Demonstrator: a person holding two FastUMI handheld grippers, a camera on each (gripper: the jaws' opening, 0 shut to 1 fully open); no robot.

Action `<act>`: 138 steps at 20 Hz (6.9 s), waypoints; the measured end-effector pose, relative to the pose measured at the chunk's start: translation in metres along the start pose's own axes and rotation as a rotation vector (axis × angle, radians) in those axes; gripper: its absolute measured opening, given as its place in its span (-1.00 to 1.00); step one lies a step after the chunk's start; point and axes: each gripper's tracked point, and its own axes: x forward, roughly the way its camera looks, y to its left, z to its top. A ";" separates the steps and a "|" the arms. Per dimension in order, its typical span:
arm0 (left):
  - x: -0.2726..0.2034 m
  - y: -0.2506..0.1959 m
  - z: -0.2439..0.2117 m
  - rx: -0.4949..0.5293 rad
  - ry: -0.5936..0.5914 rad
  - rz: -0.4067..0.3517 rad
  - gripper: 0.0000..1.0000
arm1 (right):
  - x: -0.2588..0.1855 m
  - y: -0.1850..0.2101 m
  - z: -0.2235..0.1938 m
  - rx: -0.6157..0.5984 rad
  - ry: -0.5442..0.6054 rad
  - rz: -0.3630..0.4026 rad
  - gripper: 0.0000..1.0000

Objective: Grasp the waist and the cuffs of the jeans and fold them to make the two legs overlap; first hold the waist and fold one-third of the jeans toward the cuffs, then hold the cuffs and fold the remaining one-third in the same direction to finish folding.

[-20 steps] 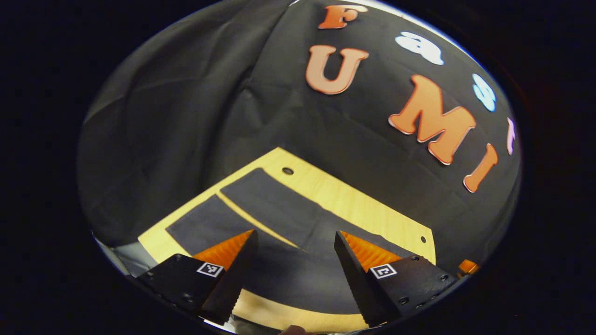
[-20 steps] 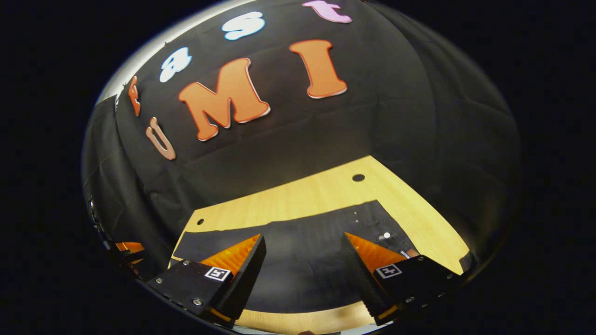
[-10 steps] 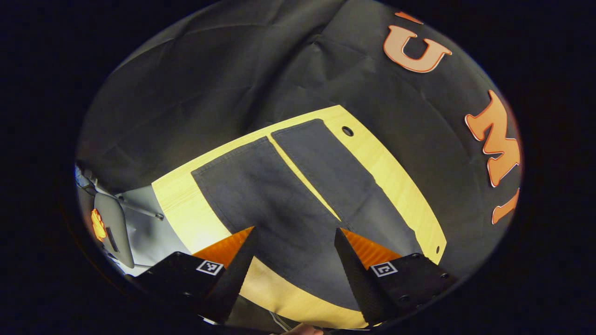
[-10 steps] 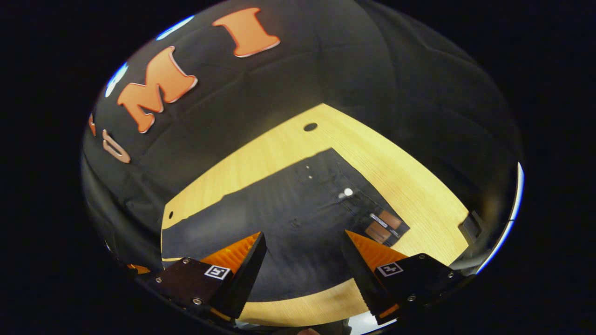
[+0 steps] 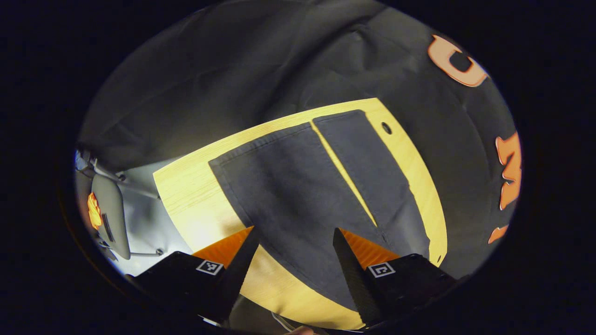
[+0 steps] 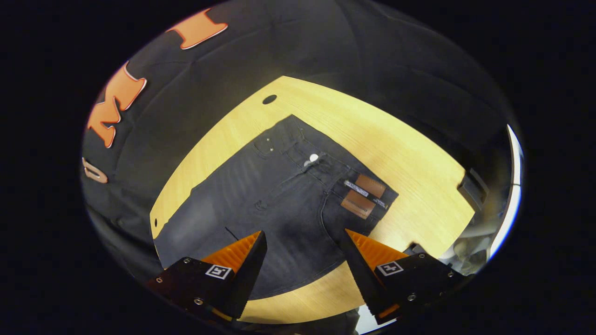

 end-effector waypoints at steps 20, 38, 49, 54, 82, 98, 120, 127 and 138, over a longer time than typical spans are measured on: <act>0.061 0.077 0.028 -0.073 0.267 0.322 0.93 | 0.044 -0.066 -0.005 0.320 0.068 -0.264 0.95; 0.074 0.068 0.047 -0.020 0.231 0.342 0.21 | 0.064 -0.073 -0.006 0.386 0.231 -0.317 -0.22; 0.075 0.040 0.057 -0.017 0.153 0.126 -0.98 | 0.046 -0.052 0.018 0.492 0.090 0.004 -0.82; 0.052 0.015 0.079 -0.037 0.059 -0.027 -0.98 | 0.029 -0.030 0.034 0.537 0.043 0.086 -0.82; 0.054 -0.148 0.205 0.155 -0.110 -0.161 -0.99 | 0.030 0.061 0.145 0.485 0.006 0.189 -0.82; 0.100 -0.190 0.233 0.269 -0.112 -0.060 -0.99 | 0.092 0.088 0.175 0.466 0.093 0.189 -0.82; -0.021 -0.285 0.236 0.648 -0.555 -0.257 0.87 | 0.072 0.070 0.187 0.414 -0.060 0.220 0.93; -0.106 -0.284 0.213 0.732 -0.769 -0.420 0.86 | 0.089 0.037 0.147 0.270 -0.067 0.105 0.94; -0.214 -0.304 0.137 0.771 -0.989 -0.462 0.96 | 0.128 0.028 0.135 0.215 -0.074 0.037 0.97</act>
